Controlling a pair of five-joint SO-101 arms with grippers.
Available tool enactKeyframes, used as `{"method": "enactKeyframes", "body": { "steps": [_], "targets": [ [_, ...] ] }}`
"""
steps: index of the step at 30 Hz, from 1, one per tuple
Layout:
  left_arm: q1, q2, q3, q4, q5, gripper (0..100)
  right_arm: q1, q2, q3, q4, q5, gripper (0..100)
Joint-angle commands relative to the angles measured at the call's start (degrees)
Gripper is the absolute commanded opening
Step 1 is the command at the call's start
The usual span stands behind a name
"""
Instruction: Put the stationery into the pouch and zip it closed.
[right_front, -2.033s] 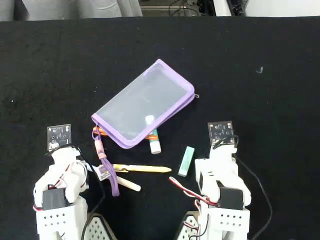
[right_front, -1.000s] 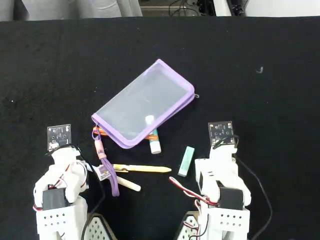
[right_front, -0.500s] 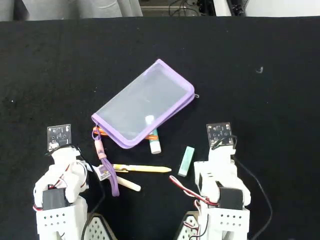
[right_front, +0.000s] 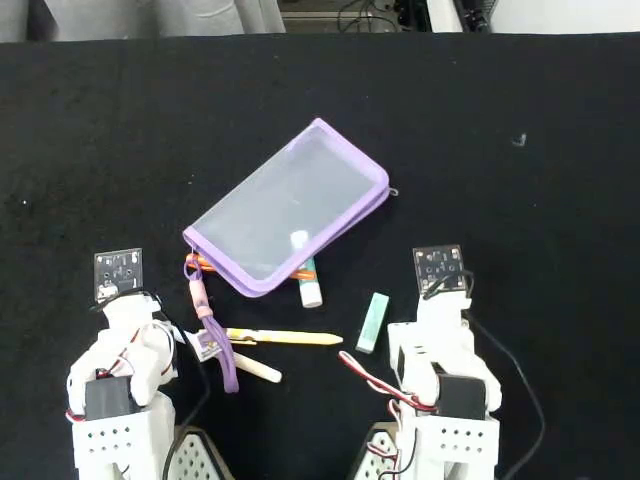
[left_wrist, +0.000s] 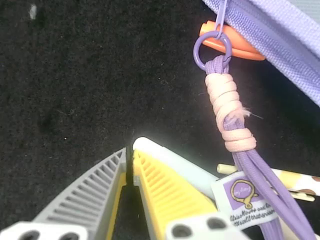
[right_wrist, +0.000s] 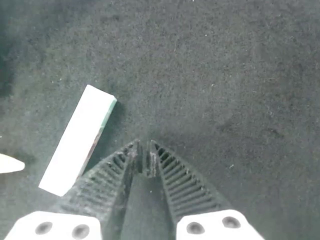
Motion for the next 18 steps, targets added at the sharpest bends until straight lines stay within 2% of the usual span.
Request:
{"method": "enactKeyframes", "body": {
  "steps": [1, 5, 7, 10, 13, 15, 18],
  "targets": [
    [0.0, -0.1, 1.4, -0.1, 0.1, 3, -0.6, -5.3, -0.3, -4.0, 1.1, 2.9],
    [0.0, -0.1, 1.4, -0.1, 0.1, 3, -0.4, -5.2, -2.0, -7.4, 14.4, 2.9],
    [0.0, -0.1, 1.4, -0.1, 0.1, 3, -0.7, -5.2, -4.4, -7.8, 17.5, 2.9],
    [-0.1, -0.1, 1.4, -0.1, -0.3, 3, -0.8, -5.3, -10.2, -8.4, 14.6, 3.1],
    [-1.1, -0.1, 1.4, -0.1, -0.4, 3, -3.5, -5.2, -16.1, -7.6, 10.3, 9.2],
    [-4.9, -0.1, 1.4, -0.1, -0.4, 3, -6.8, -5.2, -18.0, -7.2, 8.2, 16.3],
    [-15.5, -0.1, 1.4, -0.1, -0.4, 3, -12.2, -5.1, -19.6, -7.0, 5.2, 22.8]
  ]
}}
